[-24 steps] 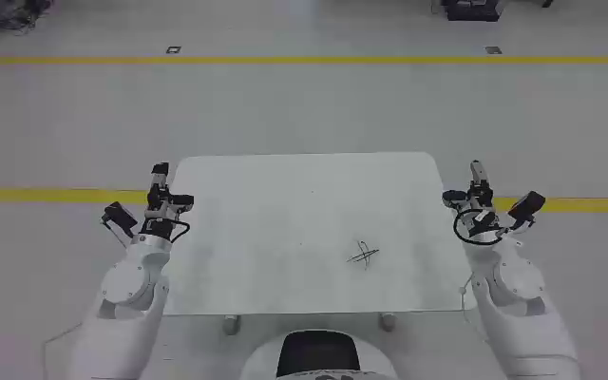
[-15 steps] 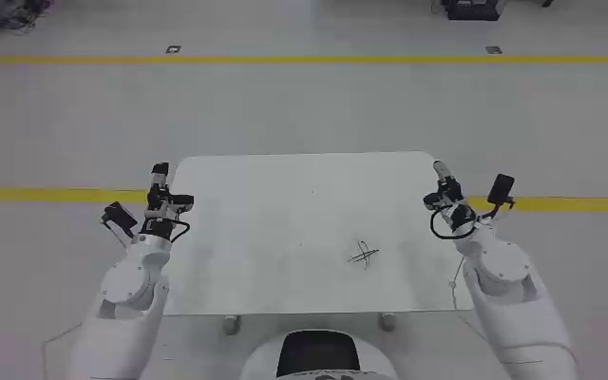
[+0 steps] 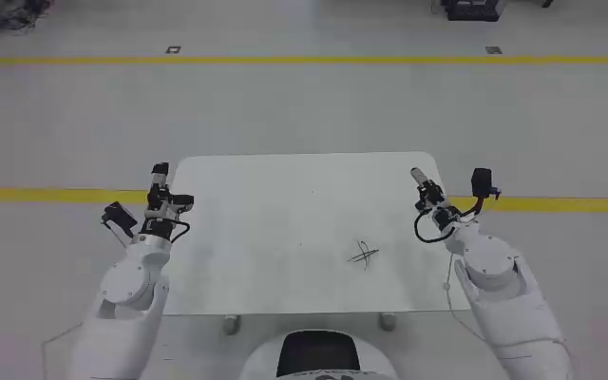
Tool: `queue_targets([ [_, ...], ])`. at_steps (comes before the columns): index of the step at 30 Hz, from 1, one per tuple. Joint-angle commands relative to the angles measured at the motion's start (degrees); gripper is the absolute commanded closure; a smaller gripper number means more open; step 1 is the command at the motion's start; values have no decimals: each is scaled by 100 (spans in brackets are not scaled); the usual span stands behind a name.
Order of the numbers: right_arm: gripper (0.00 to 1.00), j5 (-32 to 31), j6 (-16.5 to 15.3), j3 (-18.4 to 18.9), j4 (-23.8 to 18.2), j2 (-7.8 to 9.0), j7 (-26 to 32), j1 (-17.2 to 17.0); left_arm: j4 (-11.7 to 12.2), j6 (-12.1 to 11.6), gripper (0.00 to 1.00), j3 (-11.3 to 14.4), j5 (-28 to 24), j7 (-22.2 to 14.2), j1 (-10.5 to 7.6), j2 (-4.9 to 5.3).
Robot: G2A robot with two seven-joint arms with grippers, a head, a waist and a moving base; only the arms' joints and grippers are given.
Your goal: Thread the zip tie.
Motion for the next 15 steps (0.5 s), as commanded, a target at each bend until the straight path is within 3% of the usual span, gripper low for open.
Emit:
queue_targets([
  [1,0,-444,87,-147,114,13,234,174,0,0,0,0,0,0,0,0],
  [5,0,-1263,87,-436,617,-1,685,572,0,0,0,0,0,0,0,0],
  [15,0,-1263,87,-436,617,-1,685,572,0,0,0,0,0,0,0,0],
])
